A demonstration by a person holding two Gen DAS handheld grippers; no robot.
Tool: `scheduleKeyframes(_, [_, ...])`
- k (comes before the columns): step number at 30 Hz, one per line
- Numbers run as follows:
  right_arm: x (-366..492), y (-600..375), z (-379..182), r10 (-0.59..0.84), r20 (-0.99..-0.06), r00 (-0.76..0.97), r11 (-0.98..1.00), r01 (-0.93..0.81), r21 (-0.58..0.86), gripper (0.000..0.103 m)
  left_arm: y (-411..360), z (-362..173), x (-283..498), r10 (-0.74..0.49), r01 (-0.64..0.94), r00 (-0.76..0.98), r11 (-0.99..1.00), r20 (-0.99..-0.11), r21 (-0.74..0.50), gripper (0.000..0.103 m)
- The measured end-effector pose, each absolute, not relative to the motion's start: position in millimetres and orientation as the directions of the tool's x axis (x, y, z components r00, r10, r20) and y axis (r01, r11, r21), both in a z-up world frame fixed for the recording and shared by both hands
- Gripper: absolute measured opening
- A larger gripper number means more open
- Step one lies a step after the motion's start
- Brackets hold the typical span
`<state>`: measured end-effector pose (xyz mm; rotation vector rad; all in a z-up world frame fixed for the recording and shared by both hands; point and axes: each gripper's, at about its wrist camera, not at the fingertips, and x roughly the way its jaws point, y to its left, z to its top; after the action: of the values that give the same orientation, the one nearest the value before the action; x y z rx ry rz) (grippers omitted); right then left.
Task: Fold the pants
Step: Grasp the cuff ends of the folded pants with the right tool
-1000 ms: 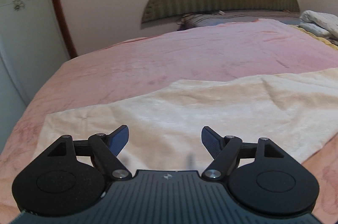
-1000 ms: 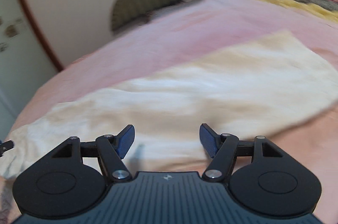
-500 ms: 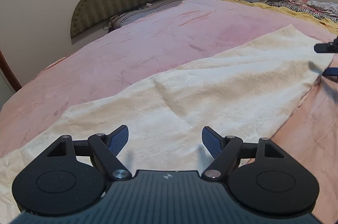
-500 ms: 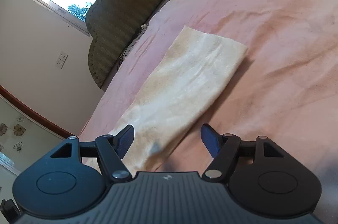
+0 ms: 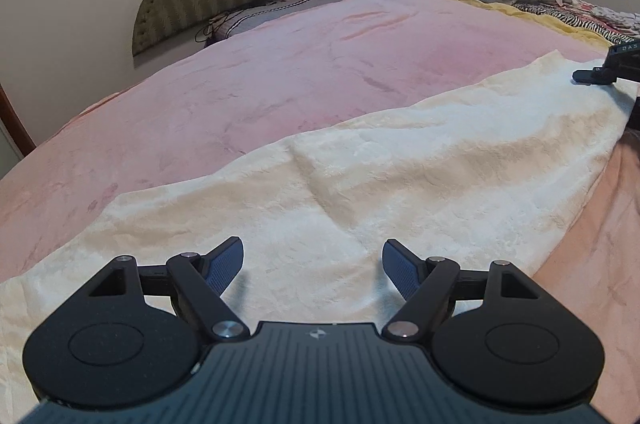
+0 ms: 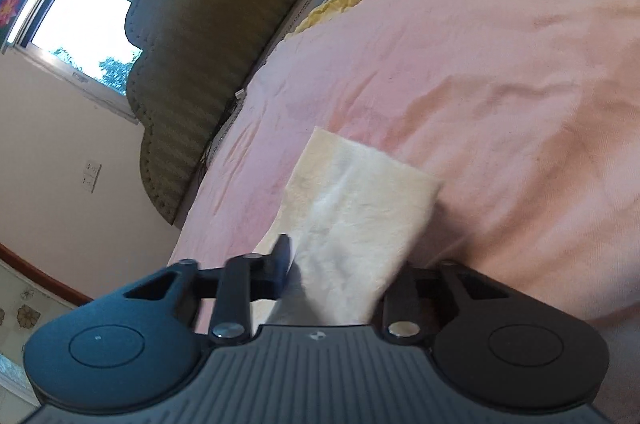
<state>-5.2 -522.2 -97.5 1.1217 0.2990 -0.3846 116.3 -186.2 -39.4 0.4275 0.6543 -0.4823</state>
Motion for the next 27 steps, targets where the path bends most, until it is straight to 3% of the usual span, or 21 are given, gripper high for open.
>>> scheduleKeyframes(4, [-10,-509,-79,-0.185,-0.372,0.910,0.413,0.415,0.811,0.018,-171,-36,128,-0.262,0.505,0.702,0.839,-0.662,0.204,0.080])
scheduleKeyframes(8, [5,-477,-25,-0.146,-0.334,0.931,0.608,0.351,0.712,0.017,-145,-28,145,-0.238,0.411,0.712,0.904,-0.661,0.117,0.080])
scheduleKeyframes(14, [57,-345,37,-0.108,-0.339,0.934,0.963,0.182,0.197,0.018,-108,-13,153,-0.201,0.293,0.747,0.955,-0.634,0.042,0.080])
scheduleKeyframes(16, [72,-292,25,-0.054,-0.364,0.930,0.995,0.082,0.062,0.018,-99,-10,153,-0.188,0.269,0.754,0.962,-0.630,0.035,0.081])
scheduleKeyframes(20, [99,-202,-34,0.027,-0.507,0.862,0.982,-0.119,-0.149,0.018,-81,-13,155,-0.191,0.238,0.731,0.971,-0.655,-0.017,0.081])
scheduleKeyframes(24, [99,-169,-69,-0.028,-0.545,0.838,0.940,-0.164,-0.299,0.018,-56,-19,165,-0.347,0.213,0.646,0.937,-0.679,-0.276,0.081])
scheduleKeyframes(27, [96,-175,-63,-0.009,-0.536,0.844,0.948,-0.164,-0.274,0.018,-50,-26,181,-0.535,0.185,0.541,0.828,-0.648,-0.530,0.081])
